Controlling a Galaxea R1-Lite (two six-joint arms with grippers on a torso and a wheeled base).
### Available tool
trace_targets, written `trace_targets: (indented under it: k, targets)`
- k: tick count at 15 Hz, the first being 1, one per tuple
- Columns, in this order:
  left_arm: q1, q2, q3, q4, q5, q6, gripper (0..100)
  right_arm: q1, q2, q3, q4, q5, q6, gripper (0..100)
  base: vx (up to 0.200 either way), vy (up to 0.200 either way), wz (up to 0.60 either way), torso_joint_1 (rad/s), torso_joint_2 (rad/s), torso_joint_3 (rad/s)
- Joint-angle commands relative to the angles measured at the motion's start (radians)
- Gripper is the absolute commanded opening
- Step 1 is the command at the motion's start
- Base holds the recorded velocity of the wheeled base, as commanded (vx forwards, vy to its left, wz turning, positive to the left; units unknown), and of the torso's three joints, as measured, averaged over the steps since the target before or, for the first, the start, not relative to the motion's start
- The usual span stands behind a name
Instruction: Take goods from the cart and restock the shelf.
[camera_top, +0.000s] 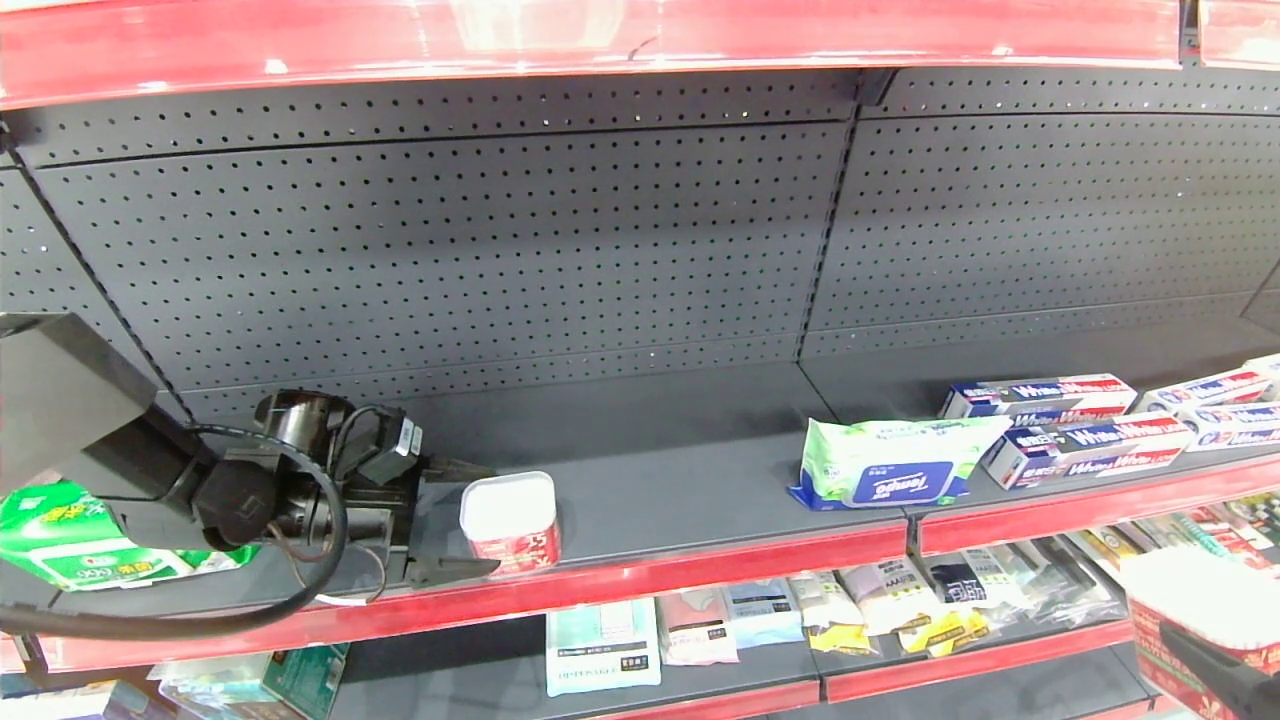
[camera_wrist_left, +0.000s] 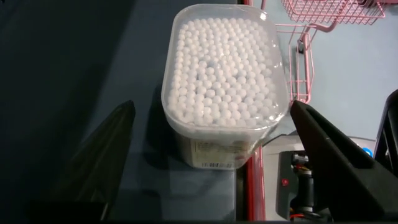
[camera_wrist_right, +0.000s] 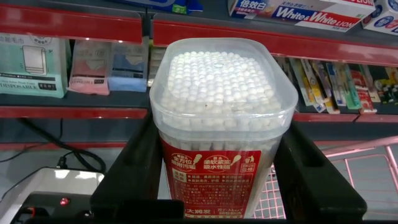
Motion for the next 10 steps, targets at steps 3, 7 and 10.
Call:
trace_targets:
  k: [3,7,10]
  targets:
    - [0.026,-0.099,0.077,-0.002,-0.004,0.000,100,0.000,-0.007,0.002,-0.001,0.000,0.000,0,0.000,0.000,0.00,0.000,0.00,0.000]
    - [0.055,-0.151,0.117,-0.011,-0.010,0.018,100,0.000,-0.022,0.008,-0.001,0.002,0.000,0,0.000,0.000,0.00,0.000,0.00,0.000]
    - [0.066,-0.211,0.163,-0.016,-0.011,0.023,100,-0.003,-0.055,0.022,-0.001,0.000,0.001,0,0.000,0.000,0.00,0.000,0.00,0.000]
